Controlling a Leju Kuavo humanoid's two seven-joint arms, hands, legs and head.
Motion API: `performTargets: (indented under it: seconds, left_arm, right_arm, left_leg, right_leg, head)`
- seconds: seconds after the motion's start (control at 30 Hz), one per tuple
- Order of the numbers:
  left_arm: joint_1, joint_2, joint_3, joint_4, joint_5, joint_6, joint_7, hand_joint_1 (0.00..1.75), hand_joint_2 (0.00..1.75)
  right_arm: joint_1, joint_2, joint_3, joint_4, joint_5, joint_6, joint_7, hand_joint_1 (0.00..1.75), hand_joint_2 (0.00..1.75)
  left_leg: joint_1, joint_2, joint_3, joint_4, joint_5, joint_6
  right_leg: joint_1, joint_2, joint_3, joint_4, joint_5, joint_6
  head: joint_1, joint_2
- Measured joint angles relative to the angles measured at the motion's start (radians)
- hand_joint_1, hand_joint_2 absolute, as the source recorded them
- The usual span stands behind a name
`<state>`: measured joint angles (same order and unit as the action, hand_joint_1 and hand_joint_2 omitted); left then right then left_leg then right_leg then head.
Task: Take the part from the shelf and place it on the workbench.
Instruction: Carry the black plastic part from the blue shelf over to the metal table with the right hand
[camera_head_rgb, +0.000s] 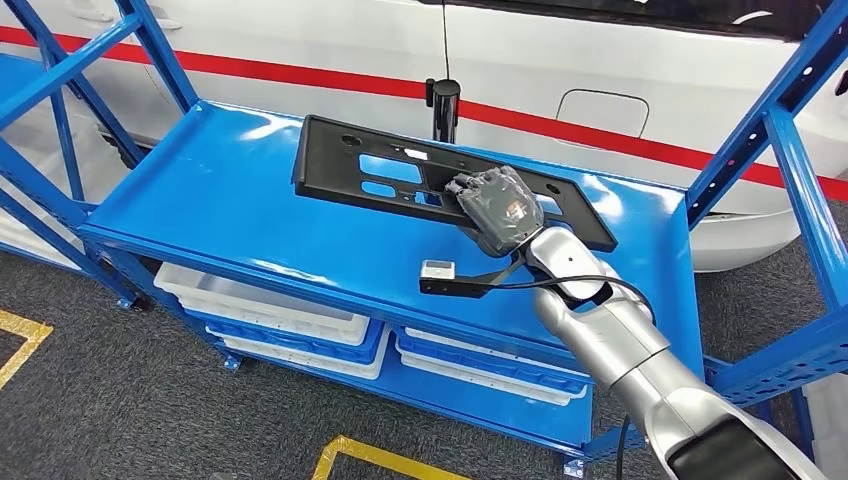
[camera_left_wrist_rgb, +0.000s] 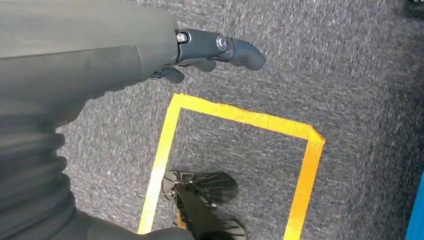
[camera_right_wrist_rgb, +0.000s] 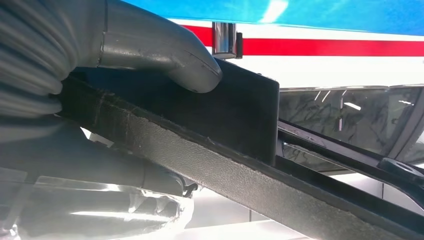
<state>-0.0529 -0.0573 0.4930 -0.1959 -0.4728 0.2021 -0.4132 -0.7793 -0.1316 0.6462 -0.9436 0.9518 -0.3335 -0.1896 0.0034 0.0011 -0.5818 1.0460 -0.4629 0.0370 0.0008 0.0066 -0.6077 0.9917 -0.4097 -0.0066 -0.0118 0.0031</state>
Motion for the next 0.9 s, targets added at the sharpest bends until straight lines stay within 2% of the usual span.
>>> performTargets:
  seconds: [0.03,0.1,0.17,0.2,0.27,0.3,0.33,0.37,0.4,0.43,0.47,0.5,0.53,0.63,0.67,0.7,0.8,0.83,0.87,0.9]
  left_arm:
    - [-0.001,0.002,0.0,0.0,0.0,0.0,0.0,0.0,1.75]
    - [-0.001,0.003,0.0,0.0,0.0,0.0,0.0,0.0,1.75]
    - [-0.001,0.003,0.0,0.0,0.0,0.0,0.0,0.0,1.75]
    - [-0.002,0.002,0.0,0.0,0.0,0.0,0.0,0.0,1.75]
    - [-0.002,0.0,0.0,0.0,0.0,-0.001,0.0,0.0,1.75]
    - [-0.002,-0.002,0.0,0.0,0.0,-0.002,0.0,0.0,1.75]
    - [-0.002,-0.003,0.0,0.0,0.0,-0.002,0.001,0.0,1.75]
    - [-0.002,-0.004,0.0,0.0,0.0,-0.003,0.001,0.0,1.75]
    - [-0.002,-0.004,0.0,0.0,0.0,-0.004,0.0,0.0,1.75]
    - [-0.002,-0.005,0.0,0.0,-0.001,-0.005,0.0,0.0,1.75]
    - [-0.002,-0.005,0.0,0.0,-0.001,-0.005,0.0,0.0,1.75]
    - [-0.003,-0.005,0.0,0.0,-0.001,-0.006,0.0,0.0,1.75]
    - [-0.003,-0.004,0.0,0.0,-0.001,-0.006,0.0,0.0,1.75]
    - [-0.002,-0.004,0.001,0.0,0.0,-0.006,0.001,0.0,1.75]
    - [-0.002,-0.004,0.001,0.0,0.001,-0.006,0.002,0.0,1.75]
    - [-0.002,-0.004,0.001,0.0,0.001,-0.006,0.004,0.0,1.75]
    - [-0.002,-0.005,0.001,0.0,0.003,-0.006,0.01,0.0,1.75]
    - [-0.002,-0.005,0.001,0.0,0.003,-0.006,0.011,0.0,1.75]
    - [-0.002,-0.005,0.001,0.0,0.003,-0.006,0.011,0.0,1.75]
    - [-0.002,-0.005,0.001,0.0,0.003,-0.006,0.011,0.0,1.75]
  right_arm:
    - [0.0,0.001,0.0,0.0,0.0,0.0,0.0,1.75,1.75]
    - [0.0,0.002,0.0,0.0,0.0,0.0,0.0,1.75,1.75]
    - [-0.001,0.002,-0.002,0.0,0.0,0.0,0.0,1.75,1.75]
    - [-0.003,0.001,-0.002,0.0,0.0,0.0,0.0,1.75,1.75]
    - [-0.004,-0.002,-0.003,0.002,0.0,0.0,0.0,1.75,1.75]
    - [-0.003,-0.002,-0.003,0.003,0.0,0.0,0.0,1.75,1.75]
    - [0.0,-0.003,-0.003,0.005,0.001,0.0,0.0,1.75,1.75]
    - [0.002,-0.004,-0.003,0.006,0.001,0.0,0.0,1.75,1.75]
    - [0.003,-0.004,-0.003,0.007,0.002,-0.001,0.0,1.75,1.75]
    - [0.003,-0.005,-0.003,0.008,0.002,-0.002,0.0,1.75,1.75]
    - [0.002,-0.006,-0.003,0.008,0.003,-0.003,0.0,1.75,1.75]
    - [0.002,-0.007,-0.003,0.008,0.004,-0.003,-0.001,1.75,1.75]
    - [0.002,-0.008,-0.003,0.008,0.005,-0.004,-0.001,1.75,1.75]
    - [0.001,-0.006,-0.003,0.012,0.009,-0.005,-0.003,1.75,1.75]
    - [0.0,-0.003,-0.002,0.013,0.011,-0.005,-0.003,1.75,1.75]
    - [-0.002,0.001,-0.002,0.014,0.013,-0.006,-0.003,1.75,1.75]
    - [-0.004,0.014,-0.001,0.017,0.021,-0.012,-0.002,1.75,1.75]
    - [-0.003,0.017,-0.001,0.019,0.023,-0.014,0.0,1.75,1.75]
    - [-0.003,0.019,0.0,0.021,0.025,-0.014,0.001,1.75,1.75]
    - [-0.003,0.02,0.001,0.023,0.026,-0.015,0.002,1.75,1.75]
  left_leg:
    - [-0.006,0.003,0.011,-0.023,0.004,0.008]
    - [-0.012,0.006,0.011,-0.034,0.013,0.017]
    - [-0.006,0.008,0.017,-0.061,0.036,0.02]
    - [-0.003,0.01,0.019,-0.075,0.048,0.021]
    - [0.0,0.011,0.012,-0.085,0.062,0.021]
    - [0.001,0.011,0.005,-0.085,0.066,0.02]
    - [0.001,0.01,0.0,-0.085,0.069,0.016]
    - [0.001,0.01,-0.004,-0.084,0.072,0.013]
    - [0.003,0.01,-0.008,-0.082,0.075,0.01]
    - [0.004,0.009,-0.012,-0.078,0.076,0.006]
    - [0.003,0.009,-0.018,-0.072,0.076,0.001]
    - [0.001,0.009,-0.023,-0.065,0.077,-0.004]
    - [0.0,0.009,-0.029,-0.06,0.078,-0.011]
    - [0.006,0.008,-0.041,-0.053,0.082,-0.03]
    - [0.009,0.007,-0.048,-0.038,0.068,-0.035]
    - [0.012,0.006,-0.061,-0.006,0.041,-0.041]
    - [0.017,0.005,-0.125,0.183,-0.078,-0.055]
    - [0.017,0.005,-0.135,0.228,-0.099,-0.057]
    - [0.017,0.005,-0.127,0.235,-0.1,-0.056]
    - [0.017,0.005,-0.1,0.205,-0.087,-0.053]
  right_leg:
    - [-0.001,-0.001,-0.001,0.0,0.002,0.002]
    - [0.0,-0.004,-0.002,-0.005,0.009,0.011]
    - [0.005,-0.006,-0.016,0.009,-0.002,0.018]
    - [0.006,-0.006,-0.034,0.045,-0.024,0.017]
    - [0.001,-0.006,-0.092,0.178,-0.089,0.012]
    - [-0.003,-0.006,-0.117,0.243,-0.115,0.014]
    - [-0.006,-0.006,-0.128,0.279,-0.128,0.02]
    - [-0.01,-0.006,-0.117,0.273,-0.125,0.029]
    - [-0.015,-0.007,-0.084,0.222,-0.108,0.04]
    - [-0.02,-0.008,-0.038,0.146,-0.086,0.051]
    - [-0.024,-0.008,0.005,0.072,-0.067,0.057]
    - [-0.025,-0.008,0.035,0.019,-0.052,0.057]
    - [-0.024,-0.007,0.048,-0.007,-0.045,0.052]
    - [-0.024,-0.004,0.041,-0.01,-0.031,0.027]
    - [-0.027,-0.004,0.038,-0.011,-0.025,0.018]
    - [-0.029,-0.004,0.035,-0.012,-0.02,0.01]
    - [-0.024,-0.005,0.02,-0.011,-0.008,-0.005]
    - [-0.022,-0.005,0.013,-0.009,-0.004,-0.007]
    - [-0.02,-0.005,0.006,-0.007,0.0,-0.008]
    - [-0.018,-0.005,0.0,-0.004,0.003,-0.007]
  head:
    - [0.0,0.0]
    - [-0.003,0.0]
    - [-0.003,0.0]
    - [-0.002,0.0]
    - [0.0,0.0]
    - [0.001,0.0]
    - [0.001,0.0]
    - [0.001,0.0]
    - [0.002,0.0]
    - [0.002,0.0]
    - [0.002,0.0]
    - [0.002,0.0]
    - [0.002,0.0]
    - [0.001,0.0]
    - [0.001,0.0]
    - [0.0,0.0]
    - [-0.001,0.0]
    - [-0.001,0.0]
    - [-0.001,0.0]
    - [-0.001,0.0]
